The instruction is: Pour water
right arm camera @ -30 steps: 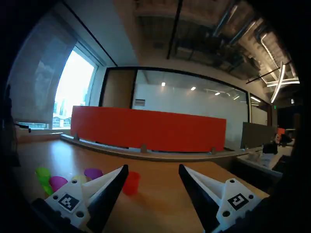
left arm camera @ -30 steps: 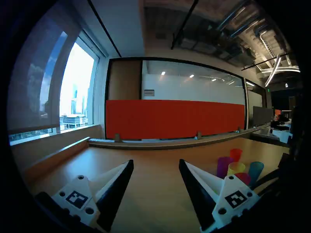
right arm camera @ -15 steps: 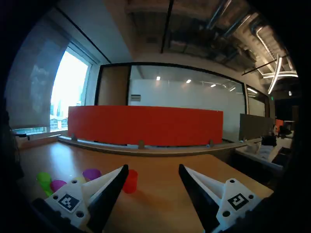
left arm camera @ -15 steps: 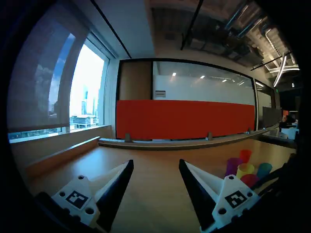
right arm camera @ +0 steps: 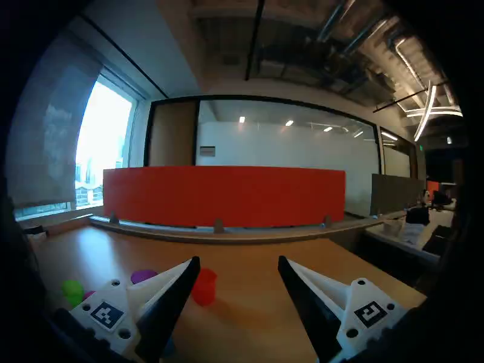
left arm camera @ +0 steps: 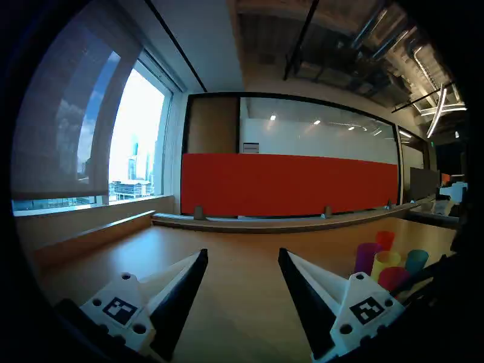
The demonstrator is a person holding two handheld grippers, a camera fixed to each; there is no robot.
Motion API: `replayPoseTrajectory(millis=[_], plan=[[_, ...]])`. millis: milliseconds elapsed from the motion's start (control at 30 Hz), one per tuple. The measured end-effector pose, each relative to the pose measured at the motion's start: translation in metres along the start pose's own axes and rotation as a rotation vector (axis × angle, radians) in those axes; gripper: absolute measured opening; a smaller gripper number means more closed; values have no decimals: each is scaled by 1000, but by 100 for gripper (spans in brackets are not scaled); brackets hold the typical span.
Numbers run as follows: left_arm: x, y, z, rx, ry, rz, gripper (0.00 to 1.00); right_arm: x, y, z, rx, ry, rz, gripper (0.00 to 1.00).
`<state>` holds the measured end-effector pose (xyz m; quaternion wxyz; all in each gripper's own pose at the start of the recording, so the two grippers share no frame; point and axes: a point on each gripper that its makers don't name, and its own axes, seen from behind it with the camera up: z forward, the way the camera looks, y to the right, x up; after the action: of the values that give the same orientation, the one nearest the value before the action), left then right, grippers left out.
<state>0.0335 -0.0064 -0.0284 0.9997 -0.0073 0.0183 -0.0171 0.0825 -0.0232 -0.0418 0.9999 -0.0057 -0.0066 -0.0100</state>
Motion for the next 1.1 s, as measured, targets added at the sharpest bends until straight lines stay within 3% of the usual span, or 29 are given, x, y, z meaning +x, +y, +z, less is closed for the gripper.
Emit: replayPoseTrajectory(millis=[300, 600, 1100], plan=[[-15, 13, 8, -5, 0, 31, 86, -4, -10, 0, 8, -19, -17, 100], [-16, 20, 9, 2, 14, 22, 86, -7, -13, 0, 13, -28, -19, 100], [-23, 11, 18, 8, 14, 27, 86, -8, -13, -1, 12, -35, -21, 100]])
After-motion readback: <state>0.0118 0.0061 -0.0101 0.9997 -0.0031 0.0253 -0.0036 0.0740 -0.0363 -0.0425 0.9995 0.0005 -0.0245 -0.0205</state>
